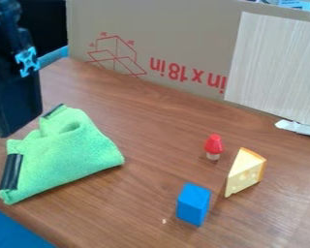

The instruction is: Move the cloth to the left of the table

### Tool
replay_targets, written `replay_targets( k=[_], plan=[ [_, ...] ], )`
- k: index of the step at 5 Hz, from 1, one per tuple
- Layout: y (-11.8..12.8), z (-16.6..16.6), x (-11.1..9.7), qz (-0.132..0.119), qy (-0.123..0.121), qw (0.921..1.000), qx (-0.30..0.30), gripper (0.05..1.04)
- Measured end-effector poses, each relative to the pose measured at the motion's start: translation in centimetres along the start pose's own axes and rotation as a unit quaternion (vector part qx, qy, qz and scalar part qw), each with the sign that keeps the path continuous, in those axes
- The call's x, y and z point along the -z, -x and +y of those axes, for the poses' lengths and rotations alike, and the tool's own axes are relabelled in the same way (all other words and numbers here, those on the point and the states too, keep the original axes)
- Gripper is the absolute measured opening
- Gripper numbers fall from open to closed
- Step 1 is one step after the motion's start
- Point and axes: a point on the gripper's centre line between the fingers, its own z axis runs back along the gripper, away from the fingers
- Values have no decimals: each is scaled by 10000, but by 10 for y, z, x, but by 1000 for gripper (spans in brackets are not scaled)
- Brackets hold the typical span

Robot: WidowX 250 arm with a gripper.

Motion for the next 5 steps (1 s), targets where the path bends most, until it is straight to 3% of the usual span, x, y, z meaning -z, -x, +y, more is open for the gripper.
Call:
replay_targets(
  k=[1,2,3,4,5],
  plan=[
    [0,0,2,15,-3,10000,-1,1000],
    [-40,41,57,271,-468,9956,-769,1000],
    [-80,87,114,393,-1307,9783,-1560,1000],
    [-87,110,155,951,-2011,9434,-2459,1000],
    [-88,111,153,941,-2048,9416,-2503,1000]
  ],
)
